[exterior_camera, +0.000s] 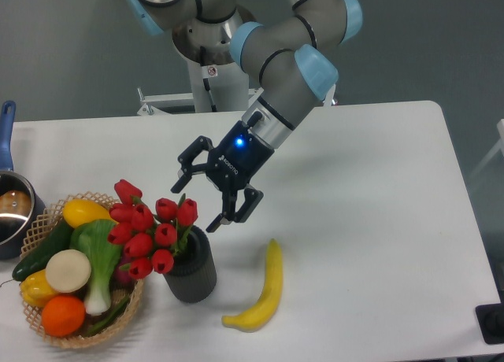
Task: Pick up the flowers from the vase
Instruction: 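Lower the open gripper down to the tulip stems above the vase, then close the gripper around the red tulip stems at the vase rim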
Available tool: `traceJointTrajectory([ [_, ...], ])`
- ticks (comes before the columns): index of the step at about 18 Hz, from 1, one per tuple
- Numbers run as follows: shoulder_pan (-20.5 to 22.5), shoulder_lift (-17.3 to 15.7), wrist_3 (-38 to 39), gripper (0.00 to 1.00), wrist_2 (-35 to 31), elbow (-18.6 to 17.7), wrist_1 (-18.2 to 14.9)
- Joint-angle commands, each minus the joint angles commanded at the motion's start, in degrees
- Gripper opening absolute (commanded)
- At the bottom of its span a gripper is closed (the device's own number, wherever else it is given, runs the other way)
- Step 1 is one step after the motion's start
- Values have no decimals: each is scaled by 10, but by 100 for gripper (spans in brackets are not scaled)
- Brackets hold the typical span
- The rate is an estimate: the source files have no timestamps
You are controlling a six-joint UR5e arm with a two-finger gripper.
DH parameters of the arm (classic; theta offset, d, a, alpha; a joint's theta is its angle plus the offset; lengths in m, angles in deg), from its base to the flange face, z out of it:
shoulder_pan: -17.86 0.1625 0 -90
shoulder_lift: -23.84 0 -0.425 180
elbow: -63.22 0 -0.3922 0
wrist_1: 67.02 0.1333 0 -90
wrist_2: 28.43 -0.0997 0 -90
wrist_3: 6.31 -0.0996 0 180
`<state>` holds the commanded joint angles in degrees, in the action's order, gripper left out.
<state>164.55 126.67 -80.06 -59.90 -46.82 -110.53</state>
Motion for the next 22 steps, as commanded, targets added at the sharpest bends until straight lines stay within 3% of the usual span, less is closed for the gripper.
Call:
traceJointTrajectory([
  [22,-44,34,4,100,-5,26,0],
])
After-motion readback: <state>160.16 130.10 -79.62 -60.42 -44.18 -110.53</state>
